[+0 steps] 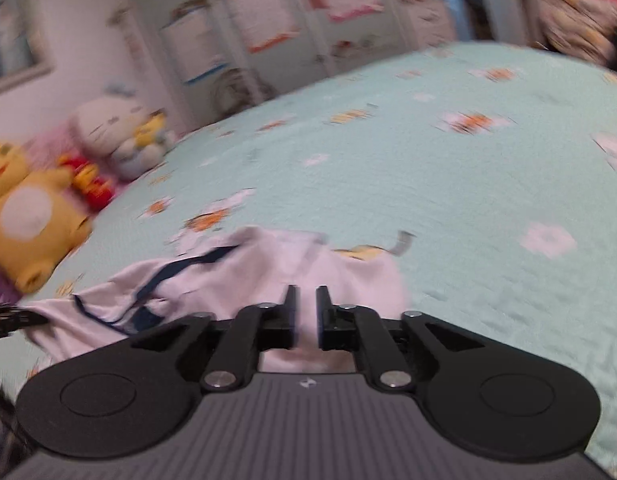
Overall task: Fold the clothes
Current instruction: 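Grasp the white shirt edge with the left gripper while the right gripper grasps another edge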
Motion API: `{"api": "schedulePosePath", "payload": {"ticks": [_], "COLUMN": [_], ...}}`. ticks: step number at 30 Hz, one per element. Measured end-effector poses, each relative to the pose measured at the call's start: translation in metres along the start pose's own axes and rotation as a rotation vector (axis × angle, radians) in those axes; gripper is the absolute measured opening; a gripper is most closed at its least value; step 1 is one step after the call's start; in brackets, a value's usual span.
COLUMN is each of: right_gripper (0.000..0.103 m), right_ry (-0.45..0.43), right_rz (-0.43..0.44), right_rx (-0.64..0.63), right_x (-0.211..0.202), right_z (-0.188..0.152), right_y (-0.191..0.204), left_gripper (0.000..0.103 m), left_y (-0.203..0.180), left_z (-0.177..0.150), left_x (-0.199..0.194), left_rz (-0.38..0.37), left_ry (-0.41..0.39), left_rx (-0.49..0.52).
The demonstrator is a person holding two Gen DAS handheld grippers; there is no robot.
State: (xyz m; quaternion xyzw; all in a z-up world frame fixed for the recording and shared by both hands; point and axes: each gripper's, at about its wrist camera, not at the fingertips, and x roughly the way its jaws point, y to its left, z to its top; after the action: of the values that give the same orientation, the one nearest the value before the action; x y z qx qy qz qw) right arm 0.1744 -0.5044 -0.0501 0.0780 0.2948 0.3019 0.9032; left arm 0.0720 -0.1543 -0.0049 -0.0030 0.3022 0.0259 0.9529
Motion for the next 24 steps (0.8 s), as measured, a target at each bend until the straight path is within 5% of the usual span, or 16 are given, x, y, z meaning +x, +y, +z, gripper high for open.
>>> {"api": "schedulePosePath", "payload": {"ticks": [2, 3, 7, 10, 11, 15, 20, 24], "right_gripper": [0.067, 0.070, 0.070, 0.070, 0.066, 0.003, 0.002, 0.002], "right_ry": [-0.003, -0.002, 0.079, 0.135, 0.150, 0.169, 0.071, 0.034], "right_rz": [0.030, 0.038, 0.012, 0.003, 0.005, -0.002, -0.077, -0.143], "right_rx": [-0.119, -0.193, -0.380, -0.385, -0.378, -0.355, -0.353, -0.379], "right_x": [0.003, 0.005, 0.025, 0.038, 0.040, 0.040, 0.011, -0.008], "right_z": [0.000, -0.003, -0.021, -0.038, -0.043, -0.055, -0.041, -0.026], "right_y": [0.025, 0.038, 0.068, 0.068, 0.067, 0.064, 0.055, 0.045], "left_gripper": [0.005, 0.005, 0.005, 0.005, 0.005, 0.005, 0.011, 0.032], "left_y": [0.001, 0.001, 0.002, 0.002, 0.001, -0.004, -0.019, -0.032], "left_z": [-0.009, -0.013, -0.025, -0.031, -0.032, -0.035, -0.039, -0.044], "left_x": [0.002, 0.003, 0.006, 0.008, 0.009, 0.012, 0.016, 0.020], "left_rz": [-0.006, -0.008, -0.017, -0.030, -0.036, -0.063, -0.150, -0.222], "left_ry": [0.027, 0.040, 0.074, 0.093, 0.098, 0.117, 0.147, 0.170], "left_rx": [0.002, 0.003, 0.005, 0.002, 0.005, 0.024, 0.076, 0.103]}}
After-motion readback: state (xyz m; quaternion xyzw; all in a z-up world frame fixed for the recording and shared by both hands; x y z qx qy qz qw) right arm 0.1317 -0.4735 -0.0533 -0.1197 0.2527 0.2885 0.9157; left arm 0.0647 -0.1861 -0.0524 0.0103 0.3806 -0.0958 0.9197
